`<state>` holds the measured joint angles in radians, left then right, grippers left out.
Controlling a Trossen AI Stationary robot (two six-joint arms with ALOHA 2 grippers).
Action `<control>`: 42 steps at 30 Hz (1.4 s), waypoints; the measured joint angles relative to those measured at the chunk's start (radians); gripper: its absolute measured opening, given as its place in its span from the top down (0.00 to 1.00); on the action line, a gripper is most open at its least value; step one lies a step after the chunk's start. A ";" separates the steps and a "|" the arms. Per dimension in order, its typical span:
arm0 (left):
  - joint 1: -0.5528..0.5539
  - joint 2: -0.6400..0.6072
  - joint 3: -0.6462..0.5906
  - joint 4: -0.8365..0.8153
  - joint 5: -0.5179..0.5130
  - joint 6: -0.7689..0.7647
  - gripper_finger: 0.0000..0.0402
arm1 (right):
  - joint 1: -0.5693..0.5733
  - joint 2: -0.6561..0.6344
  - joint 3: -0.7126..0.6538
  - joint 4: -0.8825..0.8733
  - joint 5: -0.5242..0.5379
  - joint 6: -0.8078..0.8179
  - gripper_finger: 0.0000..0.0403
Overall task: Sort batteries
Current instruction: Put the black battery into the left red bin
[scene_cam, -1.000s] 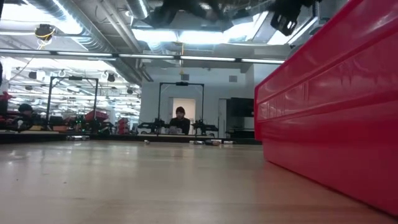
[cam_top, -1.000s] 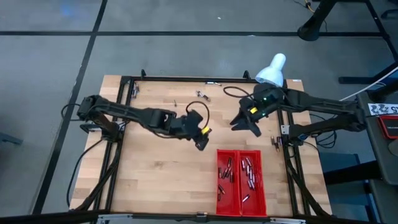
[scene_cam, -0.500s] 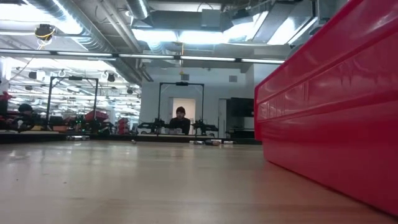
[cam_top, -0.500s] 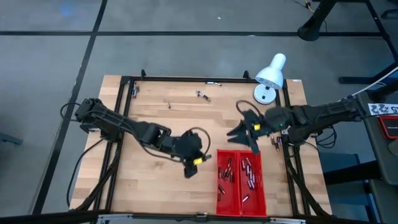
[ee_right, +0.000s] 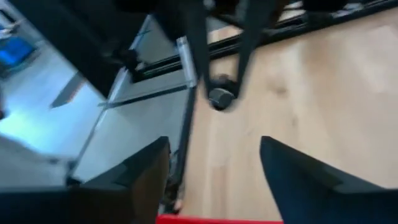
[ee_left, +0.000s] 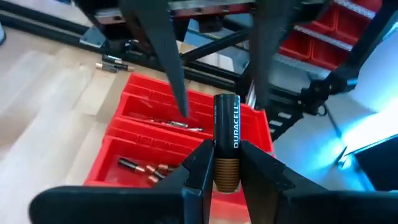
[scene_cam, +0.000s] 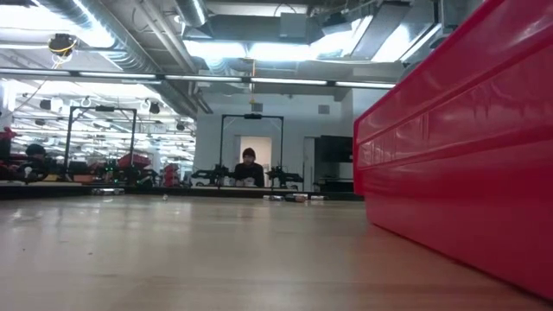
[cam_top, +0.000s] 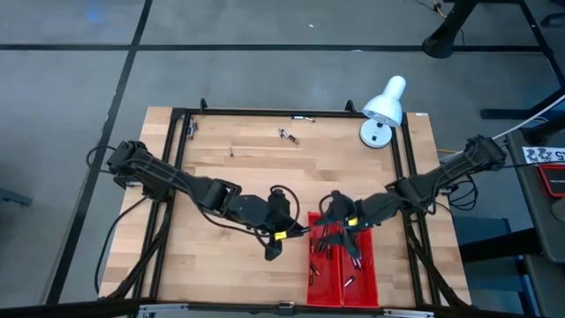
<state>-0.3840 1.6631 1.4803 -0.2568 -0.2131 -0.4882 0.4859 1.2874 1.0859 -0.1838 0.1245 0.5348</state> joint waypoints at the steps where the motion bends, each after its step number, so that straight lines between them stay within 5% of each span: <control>1: 0.000 0.003 0.000 0.001 0.000 -0.004 0.85 | -0.001 0.001 0.000 0.002 -0.028 0.003 0.36; 7: 0.005 0.022 -0.001 0.026 0.002 -0.047 0.85 | -0.001 0.001 0.000 0.016 -0.064 0.018 0.25; 20: 0.015 0.080 -0.001 0.064 0.020 -0.107 0.85 | -0.002 0.001 0.000 -0.025 0.040 -0.039 0.25; 42: 0.042 0.080 -0.001 0.075 0.019 -0.103 0.85 | -0.002 0.001 0.000 -0.045 0.064 -0.040 0.62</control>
<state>-0.3424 1.7432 1.4796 -0.1822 -0.1936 -0.5907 0.4839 1.2888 1.0863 -0.2287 0.1884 0.4949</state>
